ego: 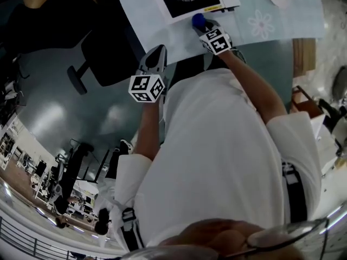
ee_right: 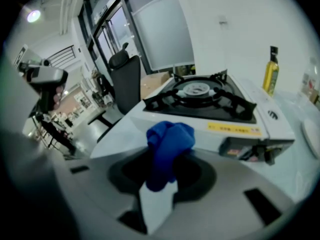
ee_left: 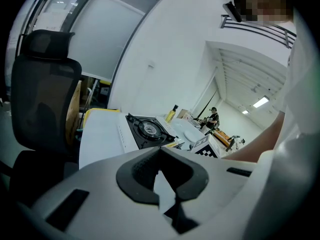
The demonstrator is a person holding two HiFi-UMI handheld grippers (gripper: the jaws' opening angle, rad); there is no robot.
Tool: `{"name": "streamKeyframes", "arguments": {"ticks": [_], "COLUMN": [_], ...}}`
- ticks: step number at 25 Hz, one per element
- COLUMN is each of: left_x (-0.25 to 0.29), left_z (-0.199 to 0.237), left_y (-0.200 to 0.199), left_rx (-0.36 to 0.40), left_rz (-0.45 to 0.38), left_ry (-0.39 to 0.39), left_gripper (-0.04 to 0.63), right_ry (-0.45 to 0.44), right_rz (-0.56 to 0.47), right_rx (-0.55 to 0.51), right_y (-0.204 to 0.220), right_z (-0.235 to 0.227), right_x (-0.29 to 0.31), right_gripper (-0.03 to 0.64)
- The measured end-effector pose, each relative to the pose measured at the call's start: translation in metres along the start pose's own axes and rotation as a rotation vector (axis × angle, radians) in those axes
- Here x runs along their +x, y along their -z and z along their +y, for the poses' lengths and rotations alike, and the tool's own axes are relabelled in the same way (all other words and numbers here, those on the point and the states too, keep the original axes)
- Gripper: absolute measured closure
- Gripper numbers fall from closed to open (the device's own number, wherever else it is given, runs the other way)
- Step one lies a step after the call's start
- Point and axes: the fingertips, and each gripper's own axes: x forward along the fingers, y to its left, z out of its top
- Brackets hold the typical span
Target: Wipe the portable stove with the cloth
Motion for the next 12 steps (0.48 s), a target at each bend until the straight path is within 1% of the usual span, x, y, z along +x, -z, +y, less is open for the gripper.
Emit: {"name": "streamKeyframes", "arguments": {"ticks": [5,12], "left_x": [-0.006,-0.012], "left_z": [0.003,0.002], "left_y": [0.006,0.016], "left_rx": [-0.033,-0.07], "left_rz": [-0.031,-0.057], "left_ry": [-0.021,-0.039], "left_gripper": [0.563,0.563], "right_ry": [-0.044,-0.11], "right_rz": [0.009,0.053], "right_rx": [-0.01,-0.038], "right_y": [-0.005,-0.012], "right_z": [0.016,0.041], "right_x": [0.007,0.011], "right_gripper": [0.485,0.484]}}
